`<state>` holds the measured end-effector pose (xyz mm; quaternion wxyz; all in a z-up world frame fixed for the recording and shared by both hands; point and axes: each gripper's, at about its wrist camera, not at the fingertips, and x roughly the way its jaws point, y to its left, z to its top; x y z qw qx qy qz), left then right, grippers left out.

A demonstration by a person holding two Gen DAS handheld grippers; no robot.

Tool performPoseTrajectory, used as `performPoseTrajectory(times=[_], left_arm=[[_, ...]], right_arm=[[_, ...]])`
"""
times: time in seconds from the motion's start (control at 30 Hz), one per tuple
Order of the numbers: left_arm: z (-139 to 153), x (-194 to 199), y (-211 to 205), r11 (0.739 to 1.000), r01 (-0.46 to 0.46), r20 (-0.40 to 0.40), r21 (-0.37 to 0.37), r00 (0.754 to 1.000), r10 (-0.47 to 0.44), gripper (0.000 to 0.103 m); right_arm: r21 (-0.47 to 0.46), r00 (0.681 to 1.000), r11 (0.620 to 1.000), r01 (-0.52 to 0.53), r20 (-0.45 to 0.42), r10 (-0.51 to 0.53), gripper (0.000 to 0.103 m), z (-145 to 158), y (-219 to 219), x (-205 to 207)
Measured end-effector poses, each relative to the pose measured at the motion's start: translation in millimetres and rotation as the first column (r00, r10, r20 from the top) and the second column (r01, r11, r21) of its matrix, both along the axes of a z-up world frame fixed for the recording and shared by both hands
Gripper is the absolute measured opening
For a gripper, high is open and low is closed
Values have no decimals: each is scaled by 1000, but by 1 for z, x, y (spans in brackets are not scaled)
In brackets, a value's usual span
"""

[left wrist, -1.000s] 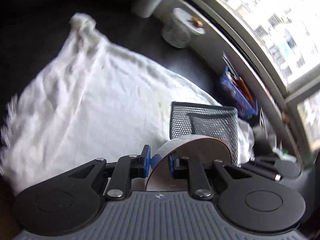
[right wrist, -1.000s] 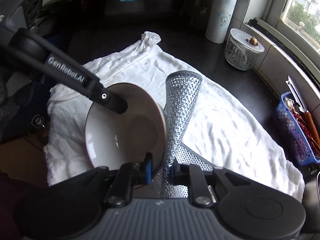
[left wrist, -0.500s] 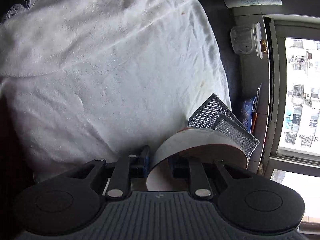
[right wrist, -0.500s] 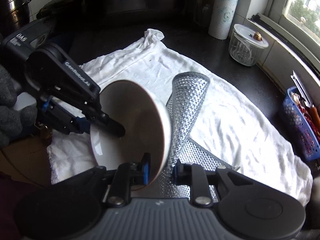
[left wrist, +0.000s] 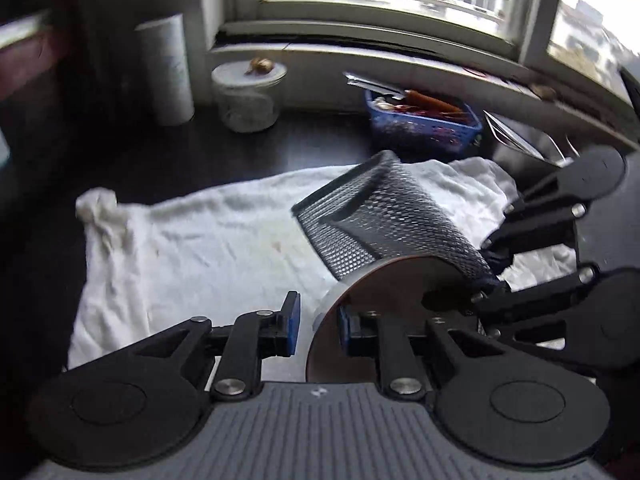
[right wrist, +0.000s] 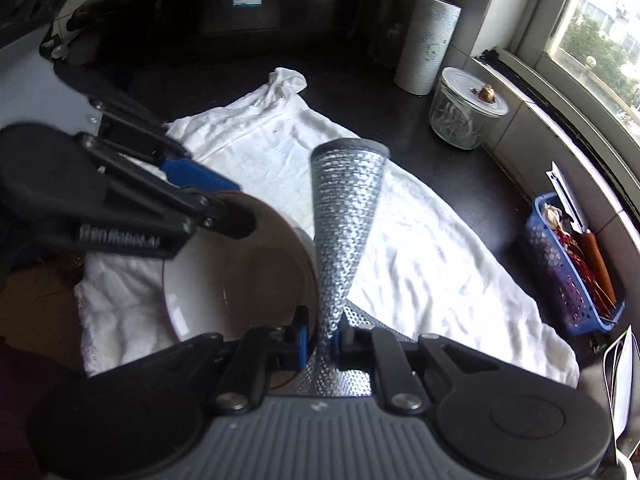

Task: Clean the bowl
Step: 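Rub the mesh cloth over the bowl's outside with the right gripper while the left gripper holds it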

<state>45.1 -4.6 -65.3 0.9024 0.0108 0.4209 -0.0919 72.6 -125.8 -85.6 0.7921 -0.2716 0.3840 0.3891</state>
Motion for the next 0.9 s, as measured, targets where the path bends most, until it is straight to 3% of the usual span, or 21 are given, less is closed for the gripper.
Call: performPoseTrajectory(times=[0.07,0.1,0.13,0.23,0.3,0.33,0.4,0.43,0.5,0.6,0.67,0.77,0.8,0.9], left_arm=[[-4,5,18,986,-98,-62,-137,994,90,19],[-6,6,21,979,-122,-75,-161,991,111,19],[-10,6,32,959,-180,-114,-221,981,158,19],[-25,4,61,861,-343,-242,-376,933,266,19],[-39,0,79,763,-451,-329,-464,887,325,19],[-41,-1,82,741,-473,-348,-476,876,335,19],[-54,-4,94,639,-564,-432,-524,822,371,19],[-57,-5,96,616,-583,-452,-530,808,376,19],[-71,-10,105,511,-661,-538,-549,748,390,19],[-87,-16,111,393,-737,-632,-550,674,382,19],[-99,-24,117,276,-792,-696,-545,611,377,19],[-104,-28,120,180,-814,-733,-552,576,361,19],[-103,-27,120,184,-811,-730,-555,581,359,19],[-94,-19,117,234,-778,-691,-583,627,360,22]], right_arm=[[4,1000,1000,4,-14,-4,12,-2,1,2],[9,1000,1000,11,-30,-11,12,-5,1,5],[13,999,1000,16,-45,-16,12,-7,1,6],[31,996,999,29,-86,-26,16,-12,-1,9],[49,993,998,36,-111,-30,18,-14,-1,9],[56,992,998,39,-119,-32,19,-14,-1,9],[70,990,997,46,-136,-36,22,-15,1,8],[77,989,996,47,-144,-36,23,-15,1,8],[100,986,994,49,-164,-33,28,-15,1,7],[146,980,988,47,-200,-17,33,-11,-4,8],[184,973,981,56,-232,-12,36,-10,-9,10],[245,956,966,84,-293,-9,37,-7,-20,15],[257,952,962,91,-305,-8,39,-6,-23,17],[284,948,954,99,-317,-4,45,-3,-31,21]])
